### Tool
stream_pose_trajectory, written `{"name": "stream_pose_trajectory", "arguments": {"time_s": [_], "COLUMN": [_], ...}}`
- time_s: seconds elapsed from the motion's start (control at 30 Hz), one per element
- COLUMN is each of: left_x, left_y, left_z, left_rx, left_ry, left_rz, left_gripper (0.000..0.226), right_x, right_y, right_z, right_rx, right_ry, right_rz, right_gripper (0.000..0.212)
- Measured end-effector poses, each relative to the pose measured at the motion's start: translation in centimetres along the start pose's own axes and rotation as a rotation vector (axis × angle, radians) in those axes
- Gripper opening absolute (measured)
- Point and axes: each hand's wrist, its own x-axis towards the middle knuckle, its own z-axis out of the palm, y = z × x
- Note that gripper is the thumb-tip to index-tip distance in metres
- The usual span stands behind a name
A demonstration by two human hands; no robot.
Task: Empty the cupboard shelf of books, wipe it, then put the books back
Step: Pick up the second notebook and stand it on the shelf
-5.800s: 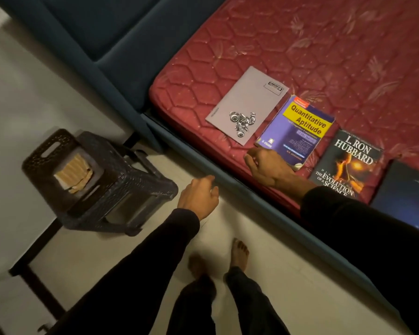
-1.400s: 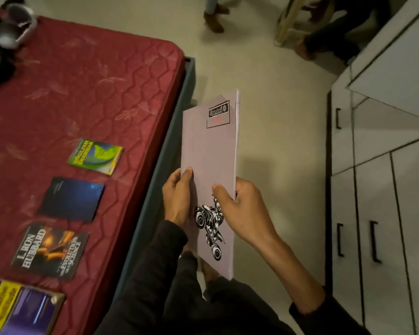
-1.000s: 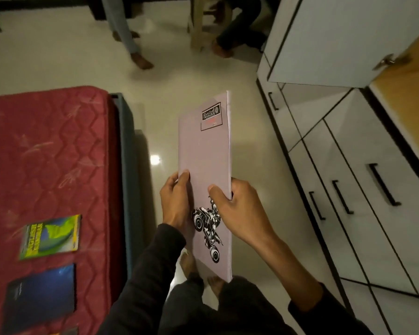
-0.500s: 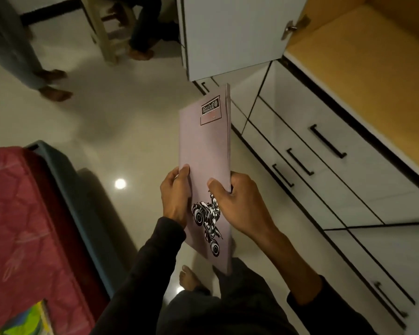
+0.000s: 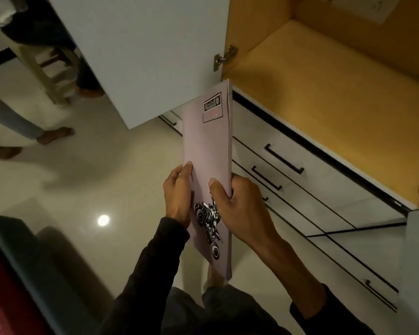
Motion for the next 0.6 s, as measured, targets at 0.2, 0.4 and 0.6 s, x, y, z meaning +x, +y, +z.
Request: {"name": "stream_pose_trajectory", "arguments": {"time_s": [0.2,0.4,0.6], "left_x": [2.0,4.0,6.9], "left_y": [2.6,5.4,9.7], "left_z": [5.6,10.6,14.7], "left_rx": [0.078,0.052,0.08], "left_ry": [-0.122,-0.284,-0.395], "left_rz": [0.09,0.095,0.139], "left_gripper": [0.034,0.035,0.037], "right_x": [2.1,4.6,8.1], "right_y": [-0.2,-1.2,-2.8], "right_z": [-3.6,-6.9,-9.5], "right_rx": [0.051,0.104,0.139], "right_ry": [0.147,0.284,0.525], "right_rz": [-0.029,-0.039,-0.064], "right_gripper": [0.024,0.017,0.025]}}
